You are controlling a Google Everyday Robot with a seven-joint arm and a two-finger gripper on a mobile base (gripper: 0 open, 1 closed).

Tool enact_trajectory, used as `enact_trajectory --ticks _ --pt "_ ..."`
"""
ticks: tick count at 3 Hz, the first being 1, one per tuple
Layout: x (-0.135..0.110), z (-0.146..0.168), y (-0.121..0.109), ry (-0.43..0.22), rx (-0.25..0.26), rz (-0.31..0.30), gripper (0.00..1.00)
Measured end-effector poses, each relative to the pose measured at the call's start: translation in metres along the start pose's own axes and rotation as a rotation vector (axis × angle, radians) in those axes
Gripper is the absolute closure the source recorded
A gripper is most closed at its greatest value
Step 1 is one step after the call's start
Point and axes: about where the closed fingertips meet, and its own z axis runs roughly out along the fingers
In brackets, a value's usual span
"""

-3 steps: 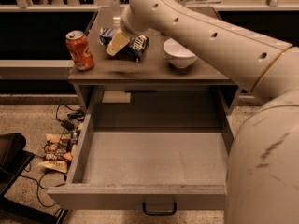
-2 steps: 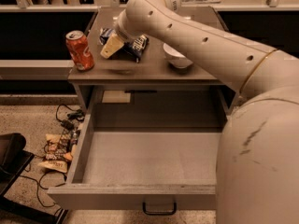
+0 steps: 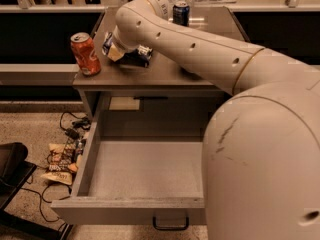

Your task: Place blue chip bag into top drawer

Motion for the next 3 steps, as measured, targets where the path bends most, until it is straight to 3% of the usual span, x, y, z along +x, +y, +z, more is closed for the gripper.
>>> enact_trajectory --ticks 2,3 --pt "0.0006 0.0041 0.0039 0.006 -0.006 -0.001 0.89" --pt "-0.0005 0.0061 0.0028 0.003 -0.010 -0.001 1.00"
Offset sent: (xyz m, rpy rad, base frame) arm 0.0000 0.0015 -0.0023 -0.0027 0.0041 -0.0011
